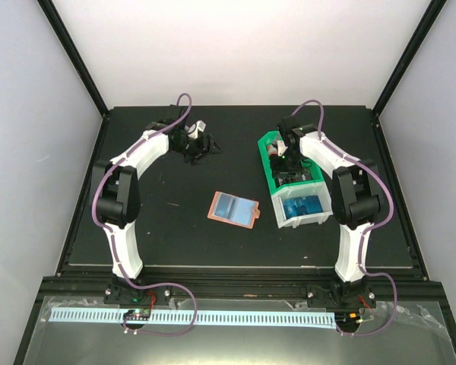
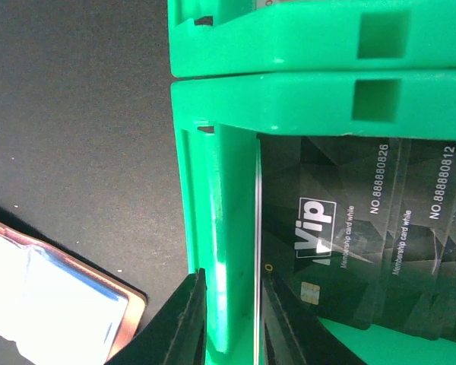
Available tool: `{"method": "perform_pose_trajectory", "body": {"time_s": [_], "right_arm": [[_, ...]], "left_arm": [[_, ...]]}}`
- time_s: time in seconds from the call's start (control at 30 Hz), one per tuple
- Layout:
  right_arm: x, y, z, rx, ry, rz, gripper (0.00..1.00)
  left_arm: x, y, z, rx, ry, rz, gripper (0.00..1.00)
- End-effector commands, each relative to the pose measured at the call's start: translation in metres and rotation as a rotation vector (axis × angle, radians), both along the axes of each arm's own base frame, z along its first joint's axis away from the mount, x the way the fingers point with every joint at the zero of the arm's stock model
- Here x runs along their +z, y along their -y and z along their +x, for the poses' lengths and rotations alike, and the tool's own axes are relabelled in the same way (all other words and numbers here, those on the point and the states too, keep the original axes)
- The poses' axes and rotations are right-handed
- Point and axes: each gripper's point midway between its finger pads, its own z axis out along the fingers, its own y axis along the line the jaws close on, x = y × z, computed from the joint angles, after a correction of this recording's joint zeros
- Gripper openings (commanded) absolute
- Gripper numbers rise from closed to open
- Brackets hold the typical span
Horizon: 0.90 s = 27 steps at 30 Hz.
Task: Put the credit cards into the card holder
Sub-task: Pick up the credit card from the storage box.
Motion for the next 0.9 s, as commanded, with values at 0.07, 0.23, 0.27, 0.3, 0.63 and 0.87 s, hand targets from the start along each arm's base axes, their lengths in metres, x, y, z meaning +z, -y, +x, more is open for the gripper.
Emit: {"method": "perform_pose_trajectory", "body": {"time_s": [0.07, 0.23, 0.27, 0.3, 0.63, 0.87], "right_arm": [[-0.009, -0.002, 0.002, -0.011, -0.026, 0.005, 0.25], [-0.014, -0.001, 0.009, -0.026, -0.028, -0.012, 0.27], [-0.014, -0.001, 0.009, -0.027, -0.026, -0.013, 0.28], [-0.013, -0.001, 0.010, -0.027, -0.024, -0.012, 0.29], [-0.006, -0.003, 0.010, -0.028, -0.020, 0.009, 0.25], [-0.001, 0.003, 0.010, -0.044, -0.026, 0.023, 0.20]], "left_arm": [[-0.006, -0.001, 0.001, -0.004, -0.013, 0.004, 0.68], [-0.007, -0.001, 0.001, -0.003, -0.015, 0.007, 0.68], [-0.007, -0.001, 0.001, -0.003, -0.016, 0.007, 0.68], [-0.007, -0.001, 0.001, -0.003, -0.016, 0.007, 0.68], [-0.008, -0.001, 0.002, -0.002, -0.020, 0.007, 0.68], [-0.010, -0.001, 0.001, -0.001, -0.024, 0.008, 0.68]]}}
